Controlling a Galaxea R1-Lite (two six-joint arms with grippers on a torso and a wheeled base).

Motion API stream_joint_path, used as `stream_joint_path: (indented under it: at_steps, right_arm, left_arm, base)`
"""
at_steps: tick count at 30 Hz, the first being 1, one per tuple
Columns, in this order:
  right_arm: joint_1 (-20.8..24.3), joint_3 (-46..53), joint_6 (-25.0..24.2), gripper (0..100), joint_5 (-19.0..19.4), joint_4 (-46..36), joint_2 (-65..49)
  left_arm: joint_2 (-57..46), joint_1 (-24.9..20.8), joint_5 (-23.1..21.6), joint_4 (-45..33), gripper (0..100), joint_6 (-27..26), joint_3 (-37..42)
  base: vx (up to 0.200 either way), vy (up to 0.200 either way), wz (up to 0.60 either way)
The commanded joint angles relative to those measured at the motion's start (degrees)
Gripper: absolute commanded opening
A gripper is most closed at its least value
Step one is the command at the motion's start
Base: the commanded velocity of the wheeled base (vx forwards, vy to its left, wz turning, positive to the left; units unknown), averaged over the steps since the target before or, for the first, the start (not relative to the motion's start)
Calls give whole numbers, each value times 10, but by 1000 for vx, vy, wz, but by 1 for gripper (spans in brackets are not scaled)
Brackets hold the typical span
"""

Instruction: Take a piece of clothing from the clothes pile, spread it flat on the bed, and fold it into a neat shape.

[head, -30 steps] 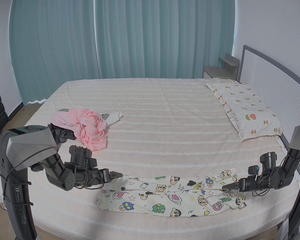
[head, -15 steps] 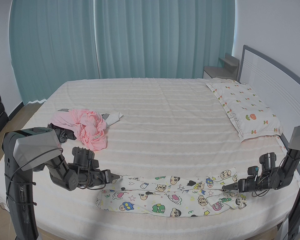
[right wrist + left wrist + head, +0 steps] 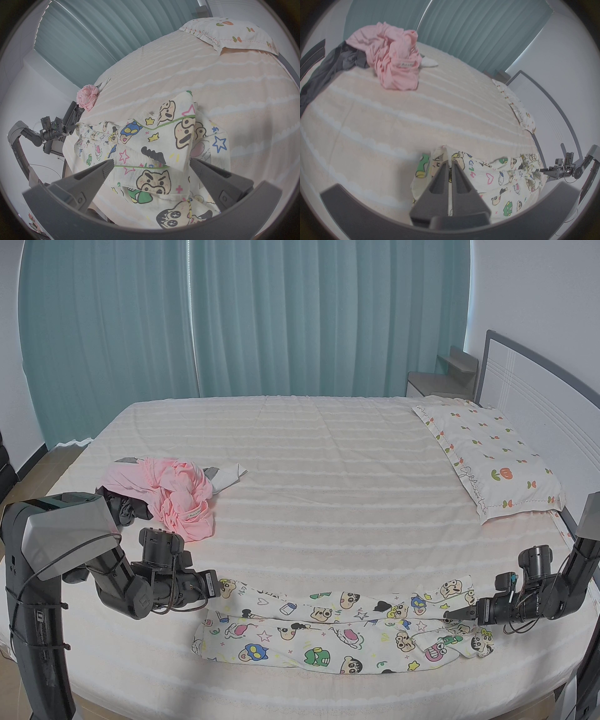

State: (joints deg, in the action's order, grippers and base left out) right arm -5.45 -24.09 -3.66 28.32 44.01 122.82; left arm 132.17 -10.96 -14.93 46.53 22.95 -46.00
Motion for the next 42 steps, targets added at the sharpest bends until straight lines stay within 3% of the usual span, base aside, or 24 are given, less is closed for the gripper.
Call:
stream_joint_path:
  at_steps: [1, 7, 21, 35, 37, 42]
  right_arm:
    - [0, 0, 1, 100, 0, 0, 1]
    - [0, 0, 0, 100, 0, 0, 1]
    - [0, 0, -1, 100, 0, 0, 1]
    - [0, 0, -1, 100, 0, 0, 1]
    - [0, 0, -1, 100, 0, 0, 1]
    - [0, 0, -1, 100, 0, -1, 1]
  left_arm:
    - [-24, -1, 3, 7, 0, 1, -2]
    - [-26, -2, 4, 23, 0, -3, -11]
    - [-13, -16, 5, 173, 0, -8, -1]
    - [12, -17, 17, 435, 0, -14, 198]
    - [12, -17, 17, 435, 0, -14, 198]
    - [67, -7, 19, 435, 0, -81, 236]
  base:
    - [0, 0, 0]
    - [0, 0, 0]
    - [0, 0, 0]
    - [0, 0, 0]
    - [0, 0, 0]
    - [0, 0, 0]
